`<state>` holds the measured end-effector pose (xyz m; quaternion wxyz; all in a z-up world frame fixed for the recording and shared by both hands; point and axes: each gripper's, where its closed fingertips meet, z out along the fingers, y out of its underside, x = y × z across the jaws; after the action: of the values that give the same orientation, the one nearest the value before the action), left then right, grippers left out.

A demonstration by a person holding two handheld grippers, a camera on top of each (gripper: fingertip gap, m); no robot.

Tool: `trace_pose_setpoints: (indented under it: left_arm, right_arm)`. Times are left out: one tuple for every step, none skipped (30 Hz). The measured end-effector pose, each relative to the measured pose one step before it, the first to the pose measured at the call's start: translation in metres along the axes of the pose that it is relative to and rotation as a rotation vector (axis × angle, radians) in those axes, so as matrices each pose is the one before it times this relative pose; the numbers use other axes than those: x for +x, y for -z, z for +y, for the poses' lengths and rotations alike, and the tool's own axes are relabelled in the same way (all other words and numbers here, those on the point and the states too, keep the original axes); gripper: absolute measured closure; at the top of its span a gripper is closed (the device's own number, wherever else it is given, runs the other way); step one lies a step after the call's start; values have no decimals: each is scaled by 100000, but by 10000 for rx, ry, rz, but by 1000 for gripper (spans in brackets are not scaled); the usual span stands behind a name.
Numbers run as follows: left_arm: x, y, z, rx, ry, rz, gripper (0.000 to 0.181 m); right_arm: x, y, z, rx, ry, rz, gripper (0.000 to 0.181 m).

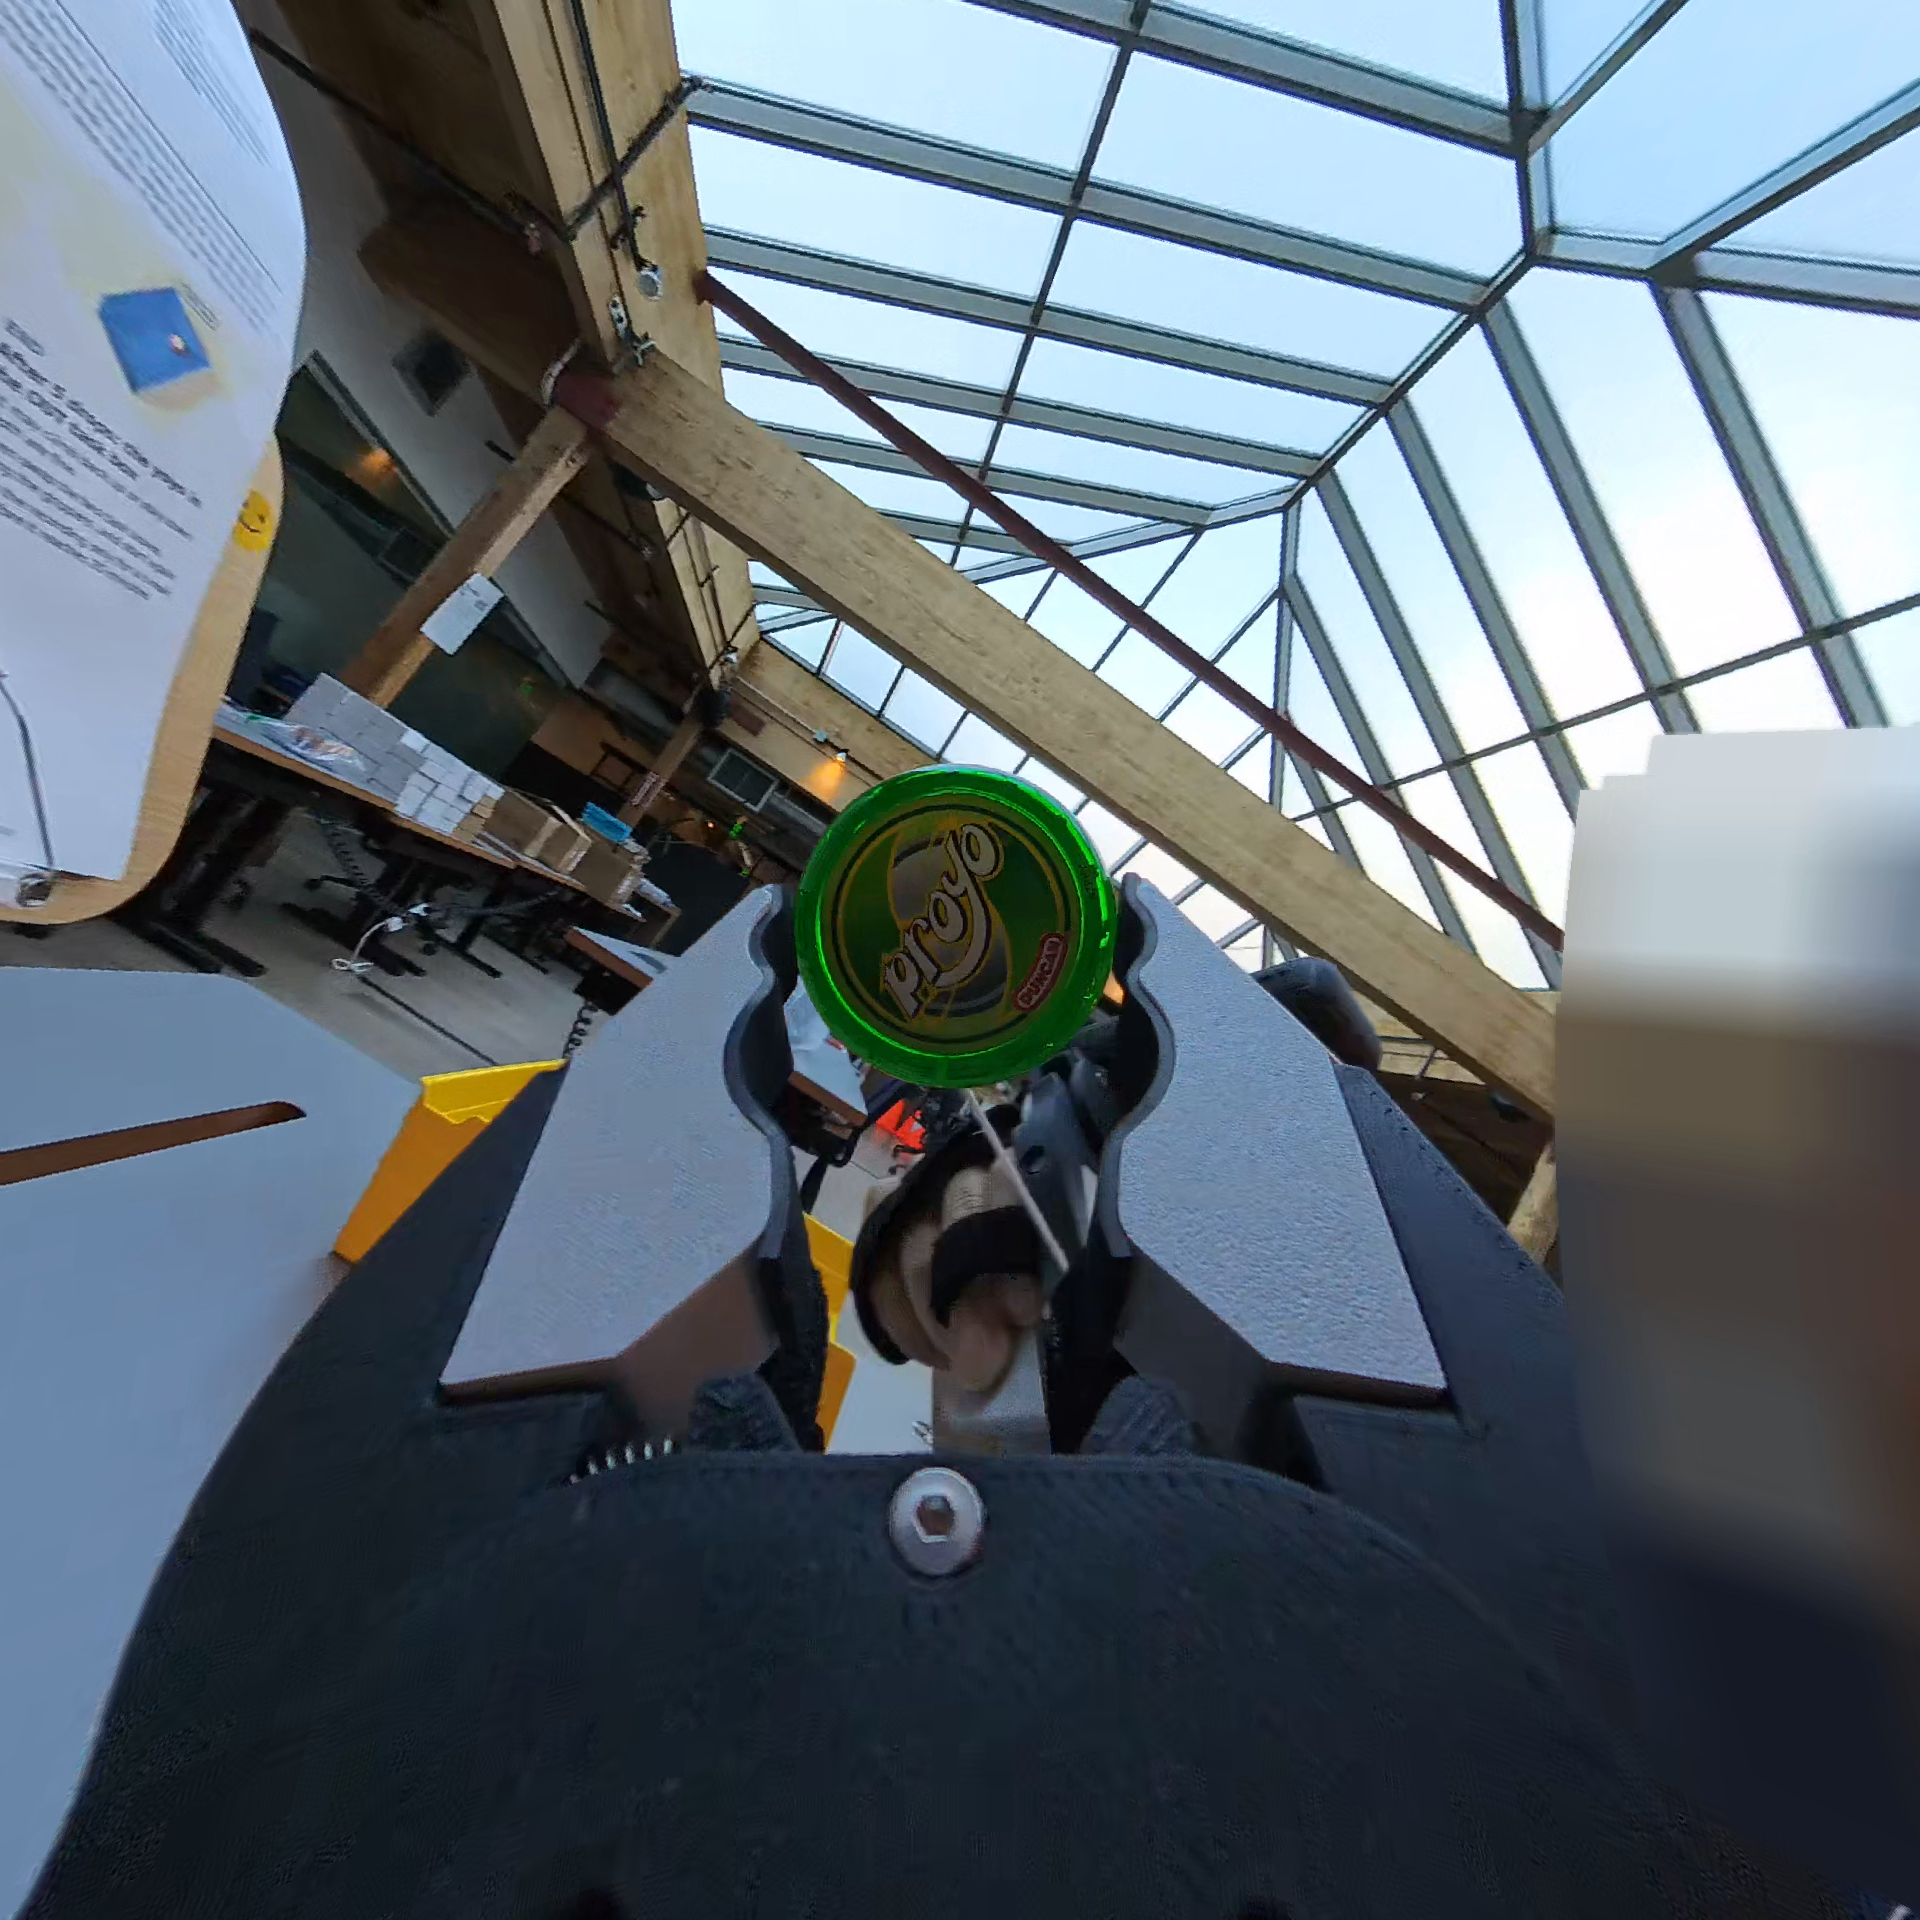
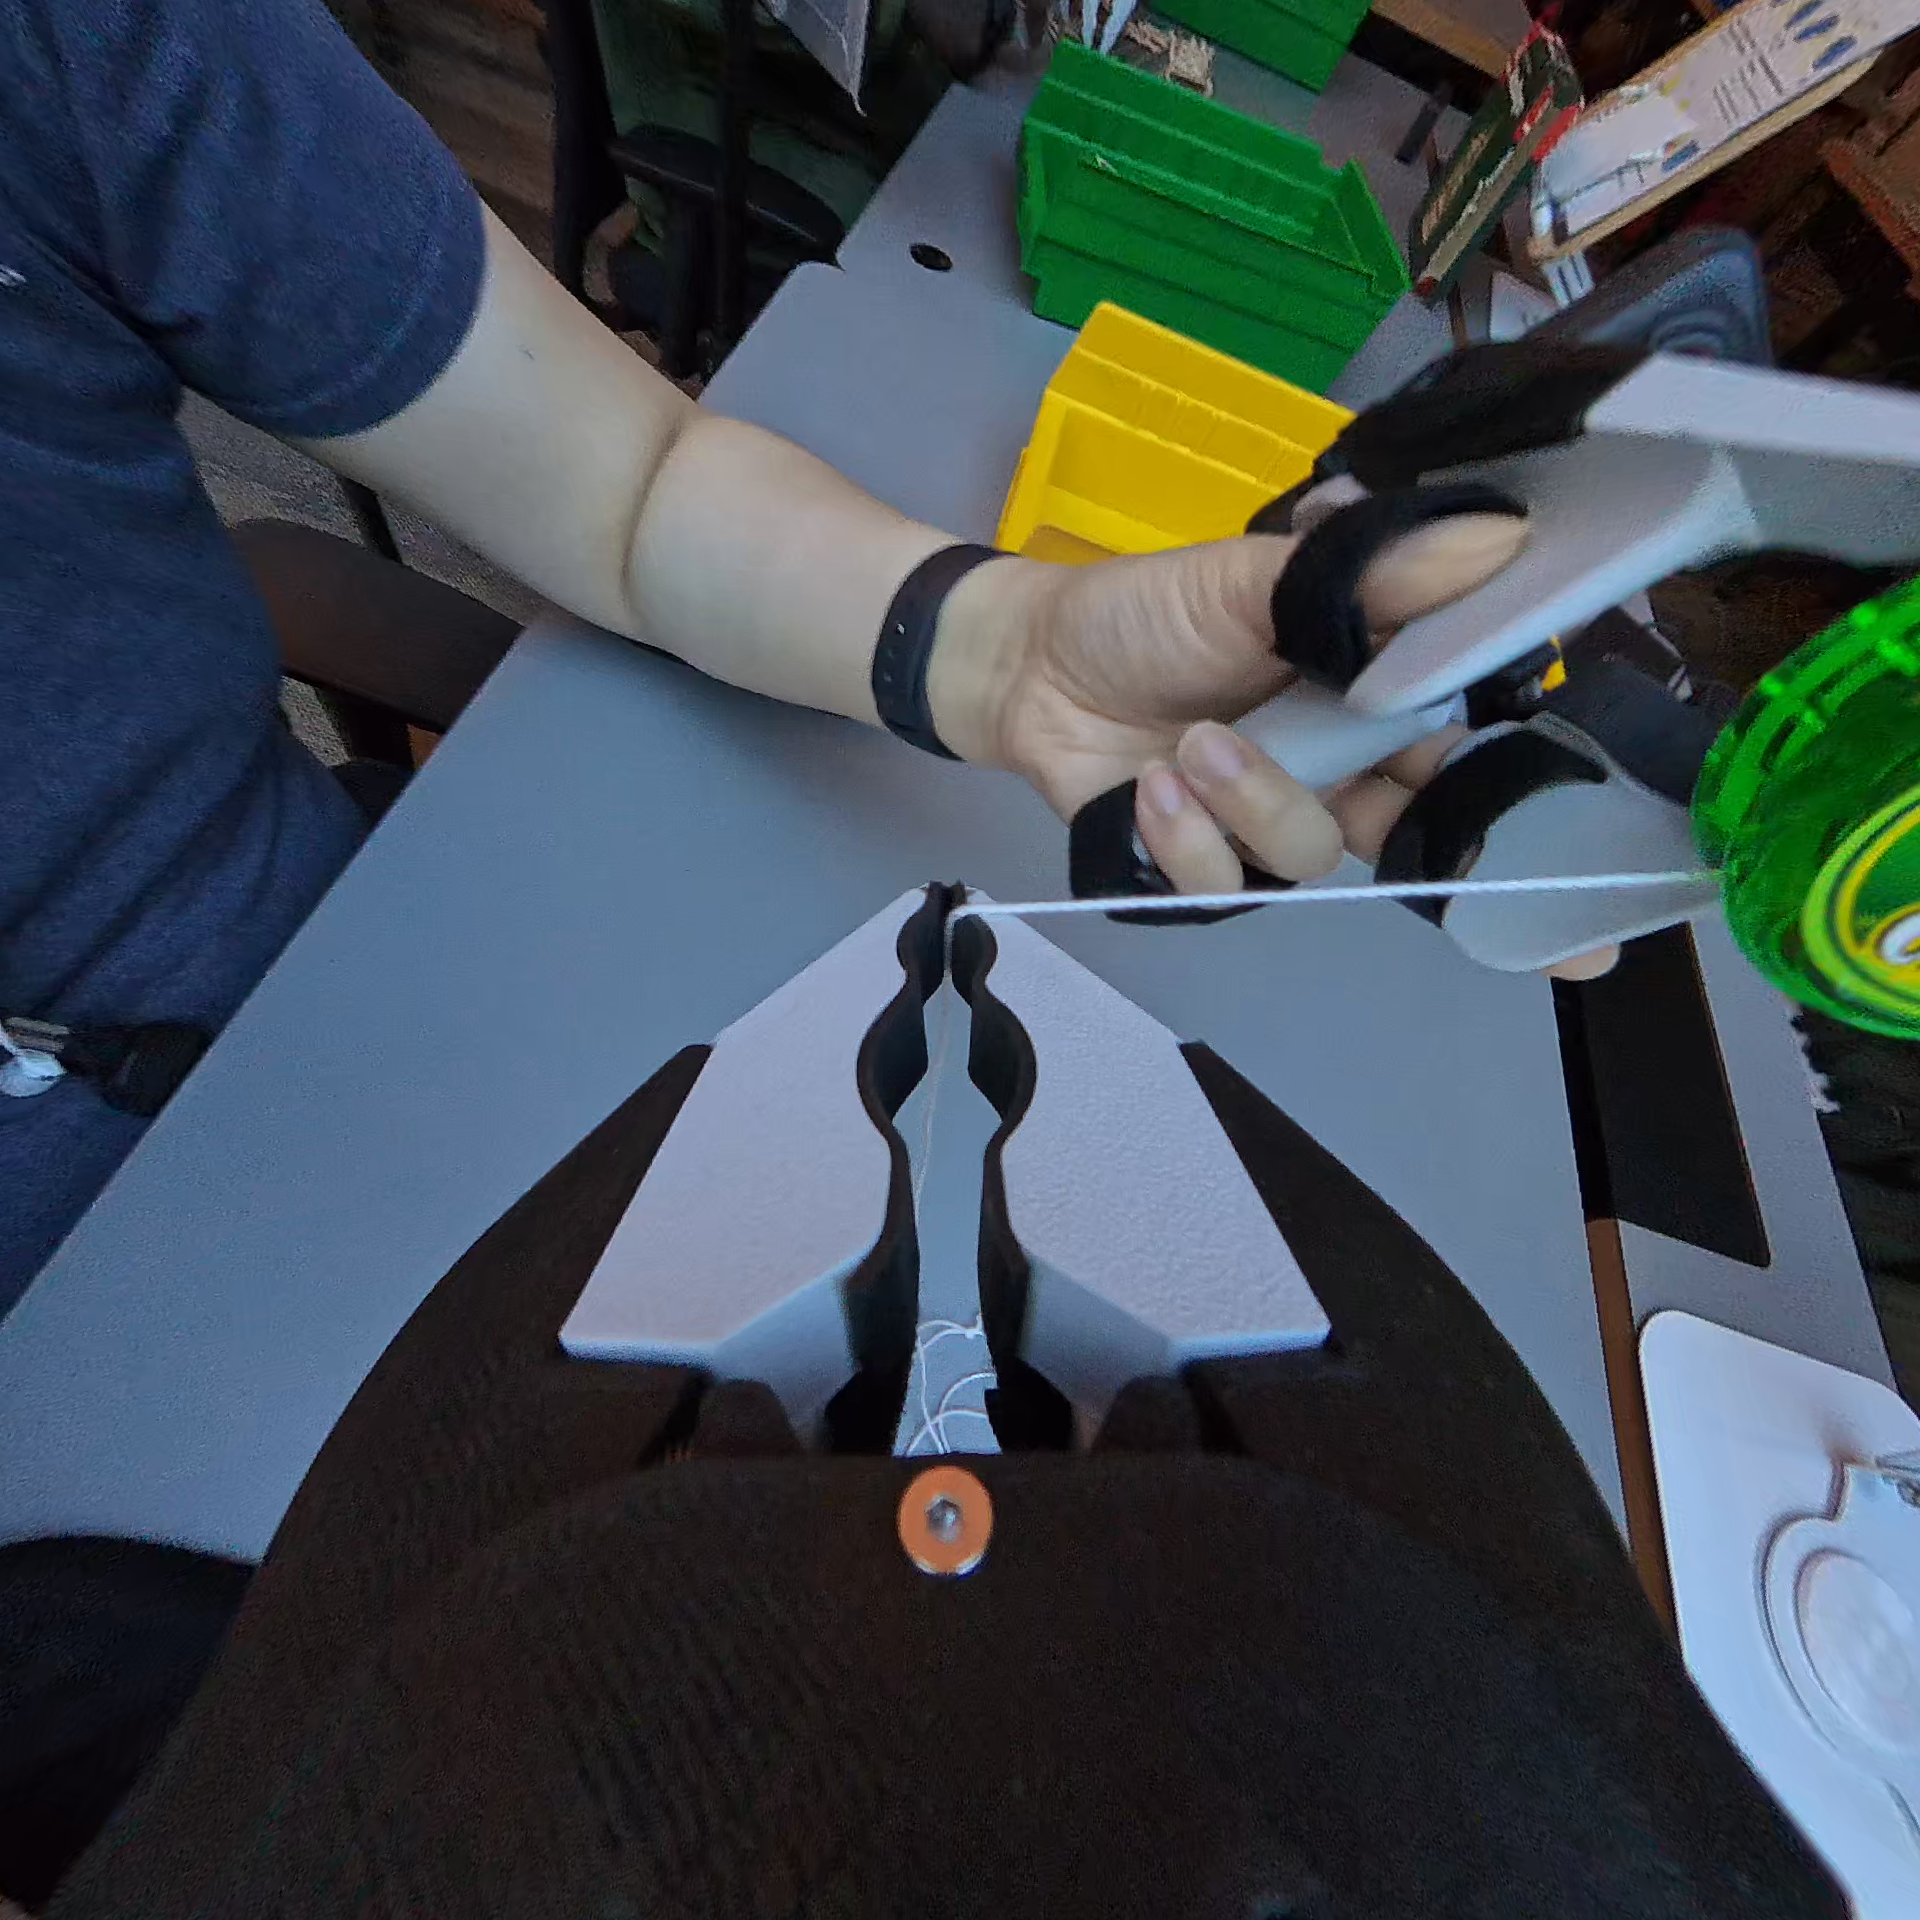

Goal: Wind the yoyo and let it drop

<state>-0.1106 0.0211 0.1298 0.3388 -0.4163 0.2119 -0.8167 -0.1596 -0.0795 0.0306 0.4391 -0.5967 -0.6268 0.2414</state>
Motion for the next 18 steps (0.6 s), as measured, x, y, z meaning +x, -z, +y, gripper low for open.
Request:
trace_pose_setpoints:
  left_arm:
    - [-334, 99, -26, -72, -217, -194, 121]
    - [-401, 84, 56, -105, -314, -248, 121]
    - [-486, 77, 112, -138, -355, -328, 122]
    - [-445, 42, 182, -161, -366, -309, 121]
    - [-281, -2, 200, -163, -360, -228, 121]
    - [-219, -41, 241, -155, -363, -213, 121]
    - [-201, -93, 321, -183, -369, -243, 121]
    - [-125, -140, 438, -243, -391, -219, 121]
    - [42, -227, 586, -328, -442, -143, 121]
    - [192, -290, 742, -429, -501, -82, 121]
    - [294, -368, 877, -516, -556, -57, 121]
    - [437, -408, 881, -515, -575, 0, 121]
    - [775, -440, 853, -482, -473, 210, 121]
    - [1107, -458, 751, -423, -255, 459, 121]
    - [1275, -462, 528, -277, -6, 599, 121]
    - [1248, -424, 358, -168, 207, 640, 121]
    - [1128, -373, 222, -91, 277, 606, 121]
    - [956, -325, 127, -21, 234, 519, 121]
  right_arm:
    - [-379, 601, -678, 158, 104, -21, 181]
    - [-233, 707, -666, 132, 155, 114, 181]
    - [-175, 756, -571, 59, 147, 171, 181]
    - [97, 812, -387, -68, 144, 356, 181]
    - [399, 862, -221, -160, 172, 538, 181]
    - [413, 877, -202, -131, 176, 529, 181]
    - [468, 899, -266, -55, 146, 517, 181]
    - [784, 912, -214, -52, 106, 663, 181]
    - [999, 883, -73, -100, 90, 741, 181]
    - [1147, 819, 222, -223, 99, 786, 181]
    - [1494, 740, 591, -399, 149, 964, 181]
    - [1379, 606, 835, -462, 167, 841, 181]
    - [1233, 429, 965, -460, 85, 686, 181]
    - [1337, 289, 989, -417, -13, 688, 181]
    - [990, 124, 642, -147, -130, 422, 181]
    - [442, -20, 212, 149, -303, 32, 181]
    - [385, -89, 106, 203, -355, -7, 181]
    - [499, -177, 276, 68, -239, 122, 181]
